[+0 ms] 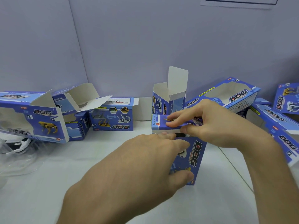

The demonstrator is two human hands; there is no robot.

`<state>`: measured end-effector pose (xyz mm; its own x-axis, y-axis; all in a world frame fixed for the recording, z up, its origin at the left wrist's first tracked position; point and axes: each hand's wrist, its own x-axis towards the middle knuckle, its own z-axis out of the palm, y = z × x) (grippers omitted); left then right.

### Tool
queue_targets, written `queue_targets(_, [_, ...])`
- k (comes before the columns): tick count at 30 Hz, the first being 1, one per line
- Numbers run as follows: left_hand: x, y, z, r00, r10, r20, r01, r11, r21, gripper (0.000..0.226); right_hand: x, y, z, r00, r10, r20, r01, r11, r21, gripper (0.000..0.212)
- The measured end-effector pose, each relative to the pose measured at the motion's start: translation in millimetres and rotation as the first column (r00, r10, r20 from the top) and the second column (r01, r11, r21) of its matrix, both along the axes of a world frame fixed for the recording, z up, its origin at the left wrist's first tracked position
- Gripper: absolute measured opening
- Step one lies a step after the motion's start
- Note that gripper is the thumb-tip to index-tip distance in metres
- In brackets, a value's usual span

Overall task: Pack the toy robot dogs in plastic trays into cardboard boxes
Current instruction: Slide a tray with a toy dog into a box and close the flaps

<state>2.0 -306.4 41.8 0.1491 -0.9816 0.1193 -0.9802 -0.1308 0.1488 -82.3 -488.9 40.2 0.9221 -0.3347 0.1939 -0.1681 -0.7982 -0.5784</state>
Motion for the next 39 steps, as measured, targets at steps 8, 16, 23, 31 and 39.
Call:
queue_targets(8, [23,8,9,0.993,0.119,0.001,-0.116,0.975,-0.188,0.052,1,-1,2,0.997,0.044,-0.069,-0.038,0.996,0.087,0.045])
queue_targets(16, [38,-29,-20,0.987,0.139,-0.078,-0.159,0.892,-0.423,0.002,-20,-27,-4,0.98,0.175,0.098,-0.197,0.923,0.329,0.03])
queue_targets(23, [37,-34,-28,0.997,0.065,-0.041,-0.076,0.885,-0.46,0.008,-22,-36,-10,0.971,0.132,0.2,-0.203,0.899,0.389,0.024])
queue_targets(31, [25,-49,-45,1.0,0.007,-0.025,-0.019,0.833,-0.553,0.017,-24,-43,-14,0.984,0.105,0.143,-0.15,0.922,0.357,0.02])
queue_targets(39, [29,-57,-56,0.98,-0.119,-0.159,-0.008,0.775,-0.632,0.022,-35,-62,-31,0.943,0.271,0.194,-0.331,0.82,0.466,0.042])
